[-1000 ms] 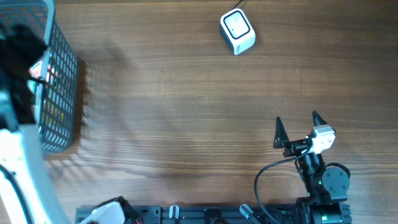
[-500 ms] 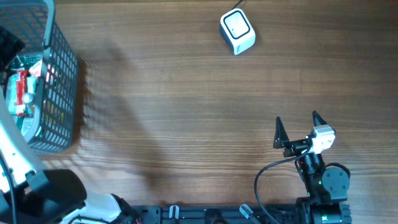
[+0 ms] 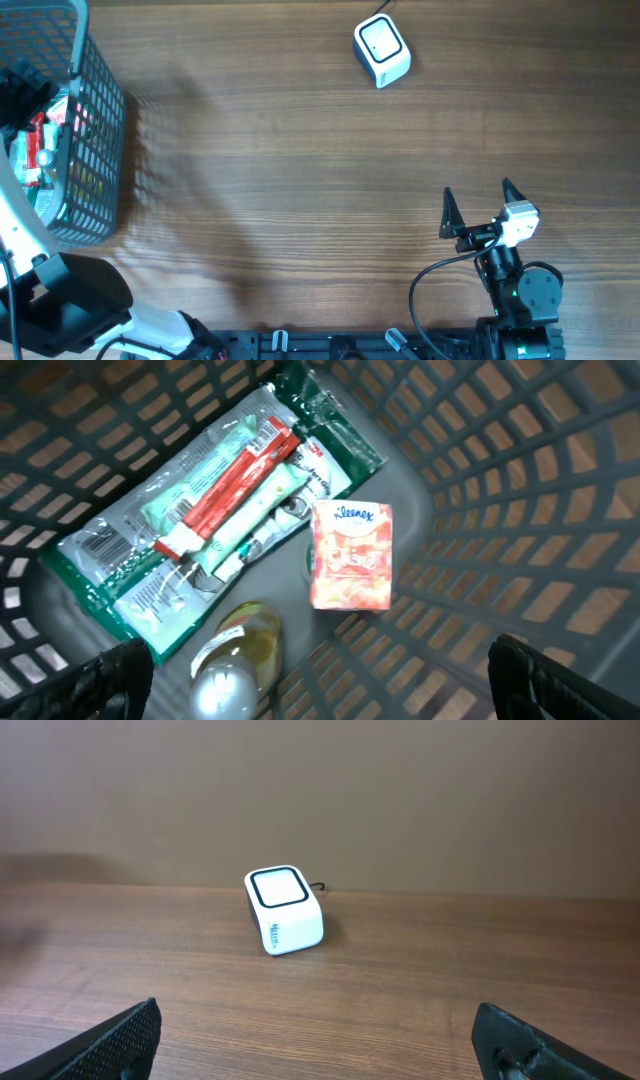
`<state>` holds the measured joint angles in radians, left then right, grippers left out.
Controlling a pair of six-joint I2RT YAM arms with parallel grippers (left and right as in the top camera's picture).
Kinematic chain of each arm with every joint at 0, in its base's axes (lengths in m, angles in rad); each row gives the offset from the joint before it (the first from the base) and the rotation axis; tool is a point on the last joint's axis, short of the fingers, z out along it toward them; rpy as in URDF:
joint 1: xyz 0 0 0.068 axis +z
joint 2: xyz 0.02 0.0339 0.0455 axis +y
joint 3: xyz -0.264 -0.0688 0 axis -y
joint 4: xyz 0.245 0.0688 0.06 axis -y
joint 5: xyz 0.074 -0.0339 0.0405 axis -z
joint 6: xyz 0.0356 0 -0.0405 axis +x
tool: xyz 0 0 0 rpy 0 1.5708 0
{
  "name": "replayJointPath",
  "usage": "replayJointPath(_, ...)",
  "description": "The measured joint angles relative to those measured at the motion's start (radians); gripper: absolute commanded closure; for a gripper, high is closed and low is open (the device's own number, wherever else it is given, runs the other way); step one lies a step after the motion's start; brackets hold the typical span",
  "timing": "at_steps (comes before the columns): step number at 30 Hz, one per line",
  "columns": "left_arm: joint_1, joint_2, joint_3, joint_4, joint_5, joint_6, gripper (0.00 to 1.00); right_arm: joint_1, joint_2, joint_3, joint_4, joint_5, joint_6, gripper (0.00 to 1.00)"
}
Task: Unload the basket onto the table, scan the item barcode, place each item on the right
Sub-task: 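Move the left gripper over the basket and reach down toward the Kleenex pack, then grasp the red Kleenex tissue pack with the left gripper and lift it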
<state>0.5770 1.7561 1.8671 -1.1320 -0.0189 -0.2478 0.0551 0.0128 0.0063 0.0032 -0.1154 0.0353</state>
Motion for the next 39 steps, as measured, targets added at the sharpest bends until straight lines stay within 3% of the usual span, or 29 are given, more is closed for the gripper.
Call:
replayJointPath(26, 0.0, 0.0, 0.0, -0.034, -0.014, 0.0, 0.0, 0.0, 0.0, 0.0, 0.0, 0.0, 0.0, 0.0)
replayJointPath(39, 0.0, 0.104, 0.0, 0.097, -0.013, 0.002, 0.02, 0.0, 0.0, 0.0, 0.0, 0.0, 0.0, 0.0)
